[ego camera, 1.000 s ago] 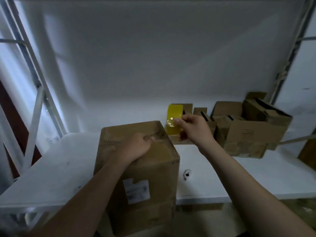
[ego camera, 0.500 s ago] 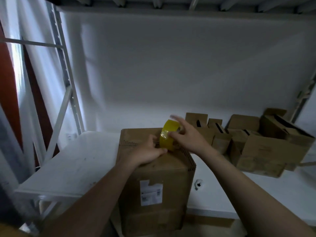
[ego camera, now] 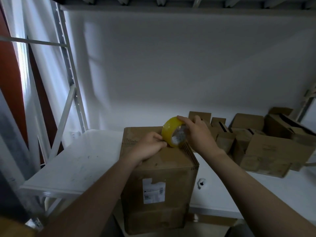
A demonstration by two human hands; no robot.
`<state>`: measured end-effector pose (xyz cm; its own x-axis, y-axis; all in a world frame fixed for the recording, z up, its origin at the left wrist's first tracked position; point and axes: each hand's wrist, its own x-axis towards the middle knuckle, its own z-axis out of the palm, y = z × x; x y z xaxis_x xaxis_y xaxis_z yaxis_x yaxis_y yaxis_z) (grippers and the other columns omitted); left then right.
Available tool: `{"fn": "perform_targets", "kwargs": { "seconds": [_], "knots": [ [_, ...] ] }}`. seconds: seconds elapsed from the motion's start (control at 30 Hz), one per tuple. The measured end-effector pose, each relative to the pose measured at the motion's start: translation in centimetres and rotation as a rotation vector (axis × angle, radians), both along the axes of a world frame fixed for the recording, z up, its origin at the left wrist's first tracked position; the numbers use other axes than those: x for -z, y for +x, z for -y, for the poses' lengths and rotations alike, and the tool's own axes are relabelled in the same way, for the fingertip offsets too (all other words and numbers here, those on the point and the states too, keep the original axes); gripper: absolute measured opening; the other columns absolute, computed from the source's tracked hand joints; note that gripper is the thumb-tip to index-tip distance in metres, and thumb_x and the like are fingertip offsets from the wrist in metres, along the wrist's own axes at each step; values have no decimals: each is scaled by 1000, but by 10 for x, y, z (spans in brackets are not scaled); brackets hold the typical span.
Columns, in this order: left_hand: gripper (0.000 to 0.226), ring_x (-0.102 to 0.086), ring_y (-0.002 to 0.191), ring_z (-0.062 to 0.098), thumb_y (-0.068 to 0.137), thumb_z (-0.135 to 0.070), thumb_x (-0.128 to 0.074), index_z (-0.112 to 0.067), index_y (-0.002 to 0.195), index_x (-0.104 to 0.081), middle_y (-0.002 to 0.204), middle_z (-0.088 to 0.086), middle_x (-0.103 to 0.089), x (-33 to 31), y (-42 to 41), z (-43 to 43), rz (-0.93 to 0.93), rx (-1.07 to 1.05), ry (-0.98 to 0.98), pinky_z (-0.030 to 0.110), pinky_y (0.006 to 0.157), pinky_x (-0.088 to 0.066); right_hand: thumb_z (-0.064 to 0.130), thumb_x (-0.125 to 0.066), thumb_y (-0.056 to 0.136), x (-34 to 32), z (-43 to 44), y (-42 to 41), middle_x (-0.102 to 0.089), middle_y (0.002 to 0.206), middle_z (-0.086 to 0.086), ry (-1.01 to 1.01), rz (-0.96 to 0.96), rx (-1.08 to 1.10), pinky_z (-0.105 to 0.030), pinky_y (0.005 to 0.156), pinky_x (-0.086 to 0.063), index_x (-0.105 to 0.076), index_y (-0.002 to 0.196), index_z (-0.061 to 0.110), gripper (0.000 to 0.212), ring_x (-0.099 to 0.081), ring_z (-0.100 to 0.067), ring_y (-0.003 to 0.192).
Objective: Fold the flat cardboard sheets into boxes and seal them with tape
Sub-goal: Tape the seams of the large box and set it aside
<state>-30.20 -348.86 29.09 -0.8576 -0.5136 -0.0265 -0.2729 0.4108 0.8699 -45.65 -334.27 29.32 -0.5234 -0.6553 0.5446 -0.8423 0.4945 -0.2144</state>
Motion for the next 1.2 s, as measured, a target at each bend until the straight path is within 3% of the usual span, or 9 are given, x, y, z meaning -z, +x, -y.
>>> {"fn": "perform_targets", "kwargs": {
  "seconds": [0.13,0.23,0.3,0.4,0.47,0.7,0.87,1.03,1.2],
  "knots": [
    [32,-58,110,18,101,-44,-53,-22,123,-60,117,-1,-63,-6,-4,-1,-69,-93,67,43,102,-48,16,-56,100,0,-2,1,-35,102,0,-91,-32,35,-35,74,-40,-51,144,32,47,-37,-21,92],
    [43,-60,115,22,104,-47,-44,-17,131,-56,126,6,-63,-13,-11,1,-92,-128,155,44,106,-46,13,-58,99,2,0,4,-37,107,-1,-127,41,-37,-35,85,-44,-53,143,35,49,-41,-23,98],
    [48,-61,117,29,104,-45,-43,-8,132,-57,130,13,-63,-18,-18,3,-94,-168,182,38,99,-47,8,-54,100,5,3,7,-42,121,-5,-147,119,-111,-39,95,-49,-52,143,39,54,-49,-28,111],
    [52,-63,107,31,101,-48,-46,-5,129,-58,122,15,-67,-22,-24,7,-63,-257,163,34,81,-49,-1,-49,98,7,8,10,-46,147,-9,-135,167,-147,-48,106,-47,-53,143,40,61,-47,-34,131],
    [52,-65,98,29,100,-48,-51,-3,125,-60,114,13,-70,-22,-24,10,-58,-283,118,34,73,-50,-1,-50,96,6,12,12,-46,152,-10,-141,172,-130,-51,110,-43,-55,142,40,62,-45,-34,136],
    [38,-68,80,22,93,-44,-66,-8,99,-76,88,4,-73,-13,-19,13,-157,-352,-46,43,84,-59,-3,-50,94,7,16,15,-48,147,-3,-135,125,-91,-50,97,-50,-52,141,47,68,-45,-33,124],
    [25,-53,62,6,95,-37,-67,-14,98,-76,69,-7,-59,-17,-13,17,-114,-350,-82,22,55,-42,0,-50,97,9,18,13,-48,143,-1,-129,105,-97,-47,94,-51,-49,143,49,67,-43,-31,122],
    [27,-72,83,26,93,-31,-70,-6,89,-78,84,9,-74,-24,-15,26,-50,-293,-60,37,81,-57,-2,-52,96,13,15,4,-44,142,1,-118,132,-132,-43,97,-50,-41,146,51,74,-44,-28,121],
    [28,-75,83,25,89,-33,-74,-7,83,-79,79,7,-77,-30,-16,45,-8,-240,-42,46,92,-58,0,-56,94,9,21,1,-42,132,2,-138,129,-187,-35,92,-54,-47,143,51,71,-47,-19,113]
  ]
}}
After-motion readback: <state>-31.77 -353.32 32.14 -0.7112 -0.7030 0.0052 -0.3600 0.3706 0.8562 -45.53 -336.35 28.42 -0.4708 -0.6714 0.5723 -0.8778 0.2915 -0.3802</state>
